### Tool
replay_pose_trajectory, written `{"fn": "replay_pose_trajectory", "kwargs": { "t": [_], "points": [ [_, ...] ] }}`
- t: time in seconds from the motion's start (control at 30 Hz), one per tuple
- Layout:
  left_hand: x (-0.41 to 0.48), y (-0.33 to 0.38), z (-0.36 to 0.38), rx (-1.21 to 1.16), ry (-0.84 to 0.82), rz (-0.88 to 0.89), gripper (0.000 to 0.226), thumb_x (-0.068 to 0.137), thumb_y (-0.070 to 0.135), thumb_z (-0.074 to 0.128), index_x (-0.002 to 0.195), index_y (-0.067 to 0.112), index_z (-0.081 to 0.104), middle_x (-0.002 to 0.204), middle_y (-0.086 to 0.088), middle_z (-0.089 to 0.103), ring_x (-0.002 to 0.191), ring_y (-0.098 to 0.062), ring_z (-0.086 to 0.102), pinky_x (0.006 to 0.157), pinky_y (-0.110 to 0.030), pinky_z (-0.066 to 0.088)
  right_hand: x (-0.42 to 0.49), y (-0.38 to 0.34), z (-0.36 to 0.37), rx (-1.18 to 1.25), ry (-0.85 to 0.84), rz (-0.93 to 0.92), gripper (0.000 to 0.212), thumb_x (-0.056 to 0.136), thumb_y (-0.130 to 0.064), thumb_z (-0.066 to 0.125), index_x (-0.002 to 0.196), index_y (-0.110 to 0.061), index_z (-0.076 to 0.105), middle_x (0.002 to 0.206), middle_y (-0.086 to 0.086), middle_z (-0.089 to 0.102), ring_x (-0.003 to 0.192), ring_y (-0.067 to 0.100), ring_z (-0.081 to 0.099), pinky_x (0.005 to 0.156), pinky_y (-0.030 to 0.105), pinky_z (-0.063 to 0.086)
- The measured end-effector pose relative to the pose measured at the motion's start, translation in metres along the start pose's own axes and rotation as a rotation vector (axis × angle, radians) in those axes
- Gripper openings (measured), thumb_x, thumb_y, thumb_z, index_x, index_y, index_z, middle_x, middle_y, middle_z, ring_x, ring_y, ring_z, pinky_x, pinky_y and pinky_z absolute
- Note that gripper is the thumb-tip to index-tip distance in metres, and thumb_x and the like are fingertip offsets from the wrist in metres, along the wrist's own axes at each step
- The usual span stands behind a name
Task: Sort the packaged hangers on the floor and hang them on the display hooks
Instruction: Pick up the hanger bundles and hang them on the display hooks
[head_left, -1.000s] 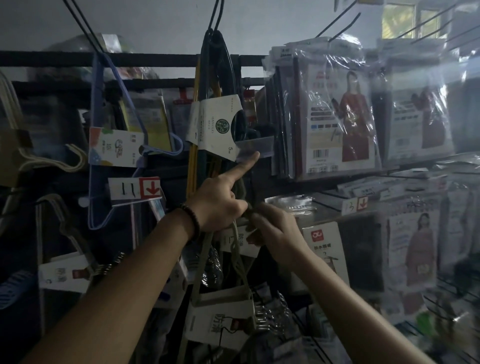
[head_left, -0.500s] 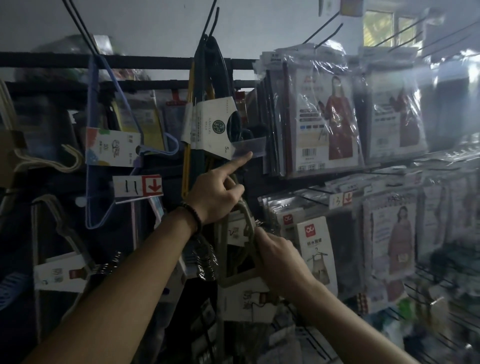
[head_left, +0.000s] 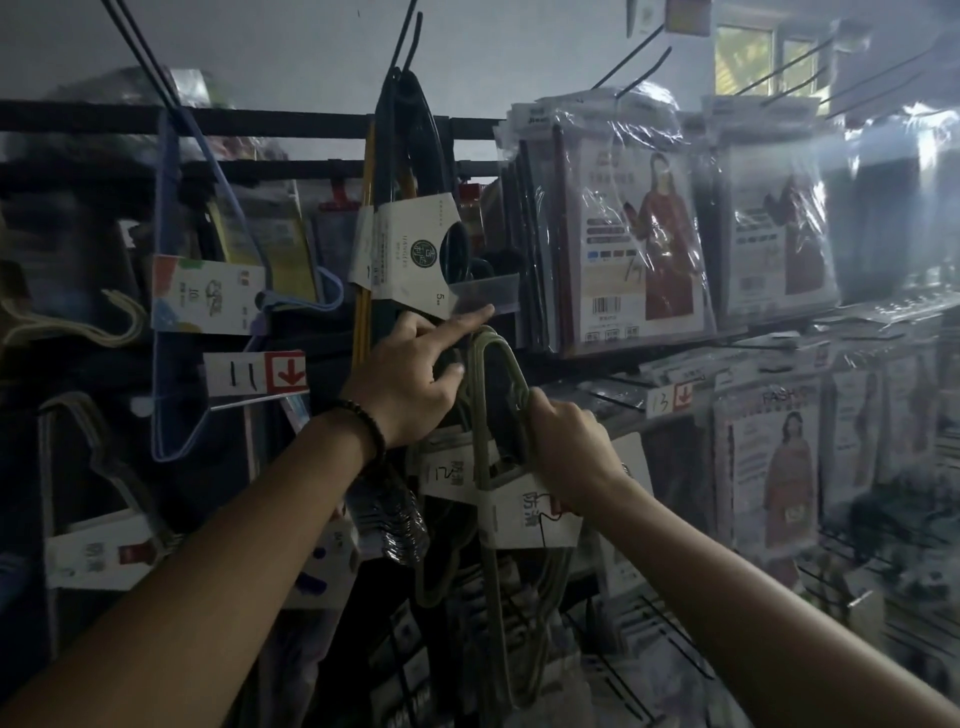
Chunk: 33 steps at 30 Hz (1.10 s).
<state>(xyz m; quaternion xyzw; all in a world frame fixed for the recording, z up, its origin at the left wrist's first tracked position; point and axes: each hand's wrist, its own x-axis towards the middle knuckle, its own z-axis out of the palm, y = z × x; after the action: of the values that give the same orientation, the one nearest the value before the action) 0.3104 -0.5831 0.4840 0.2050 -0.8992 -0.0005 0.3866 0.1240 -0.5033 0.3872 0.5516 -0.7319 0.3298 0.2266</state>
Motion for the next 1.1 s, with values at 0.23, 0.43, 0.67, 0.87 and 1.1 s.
{"fn": "replay_pose_trajectory", "kwargs": {
  "t": [0.23,0.43,0.67,0.87,1.1],
  "points": [
    [-0.003,0.000,-0.001,0.053,-0.064,-0.046,0.084,0.097,0.021,0.057,0.143,0.076,0.015,0.122,0.006,0.039,0.073,-0.007,0.046,0.072,-0.025,0.046,0.028,-0.007,0.021,-0.009,-0.077,0.039,0.020,0.099,-0.007,0.057,0.118,-0.011,0.053,0.095,0.013,0.070,0.084,0.037,0.070,0.065,0.044,0.054],
    [-0.004,0.004,0.001,0.060,-0.064,-0.064,0.085,0.098,0.022,0.057,0.144,0.076,0.011,0.121,0.004,0.040,0.077,-0.014,0.045,0.080,-0.033,0.050,0.067,-0.008,0.046,-0.035,-0.117,0.013,0.017,0.102,-0.011,0.059,0.118,-0.011,0.062,0.100,0.013,0.073,0.092,0.034,0.075,0.076,0.045,0.063],
    [-0.007,0.002,0.008,0.080,-0.059,-0.081,0.085,0.100,0.027,0.058,0.143,0.079,0.006,0.123,0.006,0.043,0.097,-0.020,0.053,0.089,-0.045,0.057,0.085,-0.010,0.090,0.014,-0.211,0.039,0.028,0.106,-0.014,0.053,0.133,-0.005,0.053,0.127,0.017,0.065,0.111,0.029,0.069,0.078,0.033,0.053],
    [-0.015,-0.005,0.006,0.128,-0.076,-0.058,0.081,0.105,0.017,0.050,0.147,0.073,0.009,0.137,0.012,0.039,0.128,-0.019,0.045,0.111,-0.040,0.044,0.064,-0.009,0.106,0.177,-0.062,0.095,0.032,0.104,-0.018,0.048,0.135,-0.010,0.048,0.119,0.014,0.069,0.097,0.031,0.071,0.071,0.035,0.056],
    [-0.101,-0.012,-0.004,0.114,-0.068,-0.158,0.031,0.100,0.031,0.061,0.126,0.047,0.068,0.113,0.024,0.059,0.092,0.006,0.057,0.080,-0.016,0.048,-0.052,-0.030,0.100,0.497,0.157,-0.023,0.031,0.089,-0.012,0.061,0.120,-0.014,0.057,0.115,0.009,0.063,0.103,0.031,0.057,0.082,0.046,0.053]
  ]
}}
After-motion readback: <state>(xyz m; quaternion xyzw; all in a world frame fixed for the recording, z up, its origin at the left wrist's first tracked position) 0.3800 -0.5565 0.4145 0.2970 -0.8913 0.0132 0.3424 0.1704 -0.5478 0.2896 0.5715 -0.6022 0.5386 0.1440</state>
